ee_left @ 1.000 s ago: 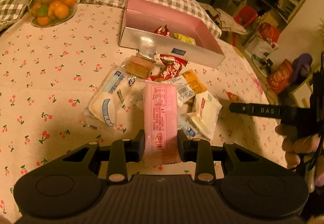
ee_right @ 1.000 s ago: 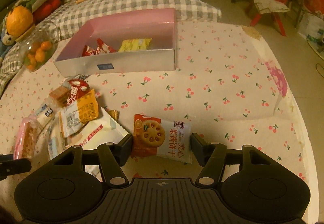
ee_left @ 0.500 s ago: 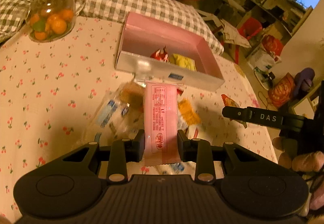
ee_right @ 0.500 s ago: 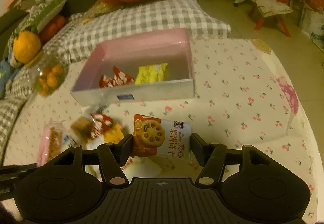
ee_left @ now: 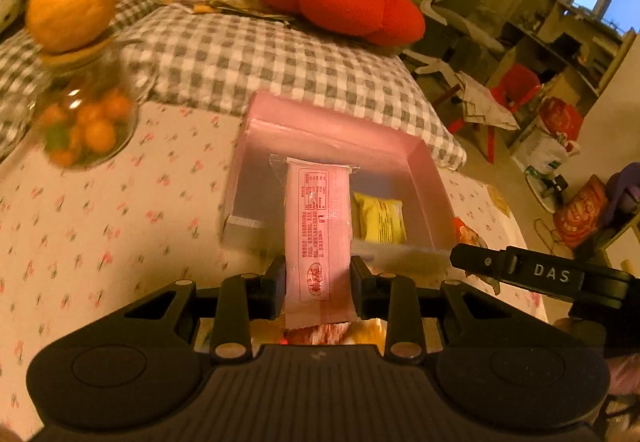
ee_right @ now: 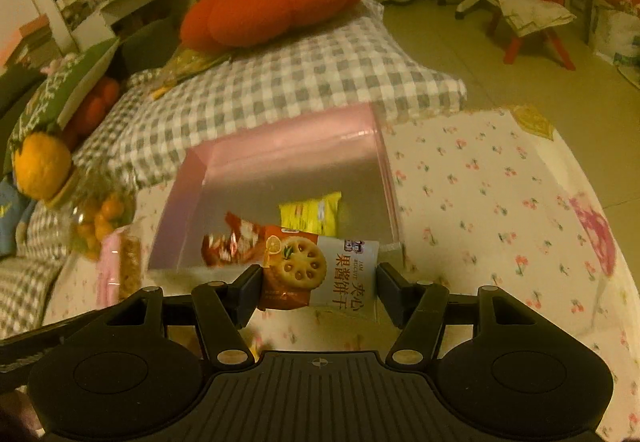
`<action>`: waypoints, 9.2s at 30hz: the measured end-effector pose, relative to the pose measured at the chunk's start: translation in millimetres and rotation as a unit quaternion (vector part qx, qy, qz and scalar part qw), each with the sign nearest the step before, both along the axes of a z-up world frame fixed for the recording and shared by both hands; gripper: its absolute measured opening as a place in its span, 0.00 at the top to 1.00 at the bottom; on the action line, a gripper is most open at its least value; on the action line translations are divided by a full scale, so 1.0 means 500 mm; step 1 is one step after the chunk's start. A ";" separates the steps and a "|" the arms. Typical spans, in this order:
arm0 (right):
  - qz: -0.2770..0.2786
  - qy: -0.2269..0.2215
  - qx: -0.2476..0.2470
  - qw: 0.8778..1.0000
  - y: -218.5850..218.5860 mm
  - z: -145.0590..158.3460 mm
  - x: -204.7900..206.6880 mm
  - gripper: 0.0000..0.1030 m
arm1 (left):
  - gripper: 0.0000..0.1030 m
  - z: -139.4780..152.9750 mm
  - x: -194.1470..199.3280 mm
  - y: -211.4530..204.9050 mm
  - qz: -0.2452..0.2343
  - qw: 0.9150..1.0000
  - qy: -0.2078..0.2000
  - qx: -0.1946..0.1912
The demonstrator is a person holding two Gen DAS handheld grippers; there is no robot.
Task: Organize snacks
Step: 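Carry both packs into the pink box and open both tools, then withdraw both tools from the box toward the remaining snacks, then grasp white bread roll pack with left tool while right tool grasps white red-printed pack, then lift both held packs and carry them toward the pink box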
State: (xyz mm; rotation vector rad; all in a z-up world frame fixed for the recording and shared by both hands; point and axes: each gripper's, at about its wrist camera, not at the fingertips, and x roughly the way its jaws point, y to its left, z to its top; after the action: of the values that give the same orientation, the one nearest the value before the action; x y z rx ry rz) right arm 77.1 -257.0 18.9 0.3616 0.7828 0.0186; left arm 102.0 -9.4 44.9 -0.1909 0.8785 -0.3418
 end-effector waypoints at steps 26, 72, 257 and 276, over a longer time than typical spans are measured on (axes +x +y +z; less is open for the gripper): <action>0.024 -0.023 -0.062 0.997 -0.015 -0.075 0.236 0.39 | 0.71 -0.118 0.247 -0.102 -0.005 0.997 0.016 0.077; 0.040 -0.076 -0.058 0.995 0.006 0.061 0.060 0.08 | 0.12 -0.019 0.097 -0.085 -0.048 0.994 -0.065 0.069; 0.047 0.032 0.025 0.998 0.035 -0.059 -0.139 0.55 | 0.98 -0.076 -0.080 0.083 -0.057 0.998 0.005 0.021; 0.090 0.072 0.004 0.993 0.080 -0.098 -0.142 0.55 | 0.65 -0.142 -0.073 0.047 -0.059 0.990 0.068 0.108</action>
State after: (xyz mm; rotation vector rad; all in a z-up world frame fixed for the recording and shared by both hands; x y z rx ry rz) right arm 6.2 -217.2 -30.2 0.3008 0.9566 0.1653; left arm 65.4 14.2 -26.0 0.0387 1.0580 -0.3432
